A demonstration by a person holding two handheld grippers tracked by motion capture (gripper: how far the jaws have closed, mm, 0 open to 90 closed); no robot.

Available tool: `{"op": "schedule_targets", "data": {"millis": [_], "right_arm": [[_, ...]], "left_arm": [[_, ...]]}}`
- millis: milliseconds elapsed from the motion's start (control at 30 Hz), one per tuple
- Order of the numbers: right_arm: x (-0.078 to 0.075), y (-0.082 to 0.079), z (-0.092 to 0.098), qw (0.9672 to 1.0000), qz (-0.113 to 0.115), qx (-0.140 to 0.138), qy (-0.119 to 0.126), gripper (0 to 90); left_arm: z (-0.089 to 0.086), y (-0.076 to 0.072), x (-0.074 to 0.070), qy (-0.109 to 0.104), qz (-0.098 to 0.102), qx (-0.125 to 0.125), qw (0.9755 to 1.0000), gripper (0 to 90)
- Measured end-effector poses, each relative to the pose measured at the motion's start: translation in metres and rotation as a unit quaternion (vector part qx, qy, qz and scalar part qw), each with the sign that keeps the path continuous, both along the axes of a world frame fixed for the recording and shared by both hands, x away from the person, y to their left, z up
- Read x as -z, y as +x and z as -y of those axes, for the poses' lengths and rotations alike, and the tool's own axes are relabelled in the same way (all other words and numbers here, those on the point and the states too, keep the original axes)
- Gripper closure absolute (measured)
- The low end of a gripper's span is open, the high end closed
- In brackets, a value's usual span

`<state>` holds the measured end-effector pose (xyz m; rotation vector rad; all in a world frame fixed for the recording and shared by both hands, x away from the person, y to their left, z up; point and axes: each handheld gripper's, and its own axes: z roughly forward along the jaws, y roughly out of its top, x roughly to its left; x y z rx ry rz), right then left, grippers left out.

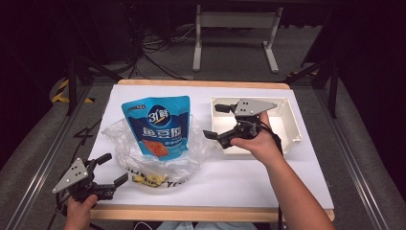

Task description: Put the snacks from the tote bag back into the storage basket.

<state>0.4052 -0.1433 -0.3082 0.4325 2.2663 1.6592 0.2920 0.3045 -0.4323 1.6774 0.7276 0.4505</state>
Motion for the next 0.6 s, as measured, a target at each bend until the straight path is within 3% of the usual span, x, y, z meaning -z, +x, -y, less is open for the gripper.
{"op": "schedule_targets", "data": {"millis": [367,600], "right_arm": [[-0.001,0.007,-0.022,0.9998,-0.018,-0.004,0.000,5.7],[0.012,0.020,-0.043,0.9994,-0.028,-0.021,-0.002,4.6]], "left_arm": [[-0.001,0.000,0.000,-0.003,0.001,0.000,1.0000,6.5],[-0.001,0.000,0.000,-0.004,0.001,0.001,1.0000,6.5]]}}
